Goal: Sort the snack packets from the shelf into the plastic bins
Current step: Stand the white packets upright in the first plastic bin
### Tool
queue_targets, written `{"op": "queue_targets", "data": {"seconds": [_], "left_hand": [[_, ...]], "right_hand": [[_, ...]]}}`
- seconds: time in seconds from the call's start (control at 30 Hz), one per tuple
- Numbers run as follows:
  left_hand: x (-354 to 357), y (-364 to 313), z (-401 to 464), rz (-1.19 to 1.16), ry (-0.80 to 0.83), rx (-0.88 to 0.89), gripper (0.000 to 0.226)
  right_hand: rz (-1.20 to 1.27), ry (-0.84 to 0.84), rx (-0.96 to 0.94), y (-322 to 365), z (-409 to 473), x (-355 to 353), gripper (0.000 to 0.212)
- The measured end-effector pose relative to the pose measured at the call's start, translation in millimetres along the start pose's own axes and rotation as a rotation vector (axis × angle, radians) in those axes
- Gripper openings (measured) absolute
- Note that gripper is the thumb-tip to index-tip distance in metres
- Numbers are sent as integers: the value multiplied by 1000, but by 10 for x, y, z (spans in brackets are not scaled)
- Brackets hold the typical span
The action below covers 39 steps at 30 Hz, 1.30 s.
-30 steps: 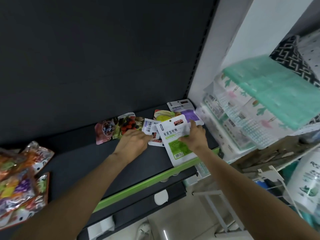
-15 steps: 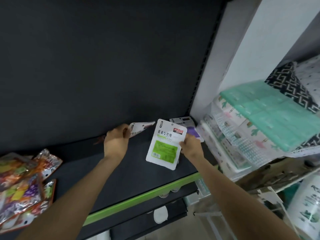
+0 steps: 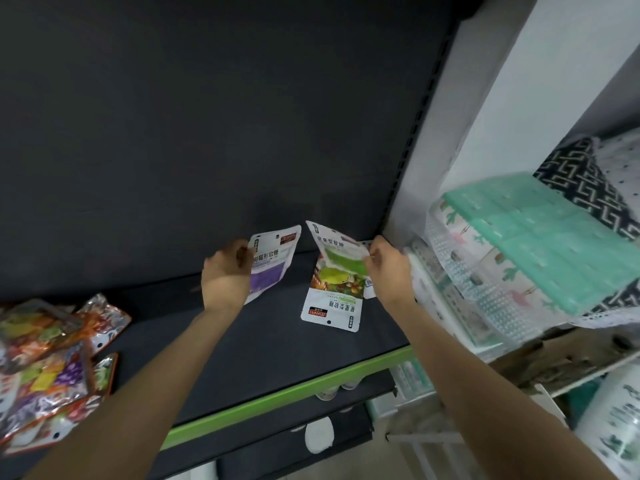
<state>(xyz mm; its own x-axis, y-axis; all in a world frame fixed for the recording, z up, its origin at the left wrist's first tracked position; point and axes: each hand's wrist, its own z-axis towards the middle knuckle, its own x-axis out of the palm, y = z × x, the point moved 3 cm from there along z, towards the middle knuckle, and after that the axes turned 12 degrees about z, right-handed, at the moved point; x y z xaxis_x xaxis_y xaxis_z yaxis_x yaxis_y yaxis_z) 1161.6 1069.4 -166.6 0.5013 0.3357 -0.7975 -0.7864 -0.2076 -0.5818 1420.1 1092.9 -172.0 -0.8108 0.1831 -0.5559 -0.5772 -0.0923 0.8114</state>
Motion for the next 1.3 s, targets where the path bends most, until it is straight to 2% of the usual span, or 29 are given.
{"op": "queue_targets", "data": {"seconds": [0.07,0.17,0.23,0.3,0.5,0.67,0.83,1.0,1.13,1.23,1.3], "left_hand": [[9,20,-4,-23,20,-5,17],[64,66,-46,-79,96,-14,14],[83,72,-78,-53,112,9,14],[67,79,-105,-33,96,36,14],[-4,174,-173,-87,89,52,15],[-25,206,-187,-99,94,61,14],[14,262,-168,-79,77,80,14],[-10,266,-207,-92,-22,121,12],[-3,297,-222,-74,-90,95,11],[-14,247,-211,-95,-55,113,11],[25,227,-196,-103,-4,122,11]], "right_hand": [[-7,86,-53,-76,-68,79,16],[-129,413,101,-416,-285,302,49],[-173,478,189,-580,-406,379,50],[-202,446,168,-619,-465,419,47],[-406,516,83,-534,-512,623,73],[-491,449,97,-538,-463,682,65],[-498,490,134,-541,-438,702,69],[-574,479,92,-588,-491,680,57],[-638,389,144,-630,-553,638,59],[-632,351,214,-616,-516,599,59],[-597,369,262,-612,-477,595,68]]}}
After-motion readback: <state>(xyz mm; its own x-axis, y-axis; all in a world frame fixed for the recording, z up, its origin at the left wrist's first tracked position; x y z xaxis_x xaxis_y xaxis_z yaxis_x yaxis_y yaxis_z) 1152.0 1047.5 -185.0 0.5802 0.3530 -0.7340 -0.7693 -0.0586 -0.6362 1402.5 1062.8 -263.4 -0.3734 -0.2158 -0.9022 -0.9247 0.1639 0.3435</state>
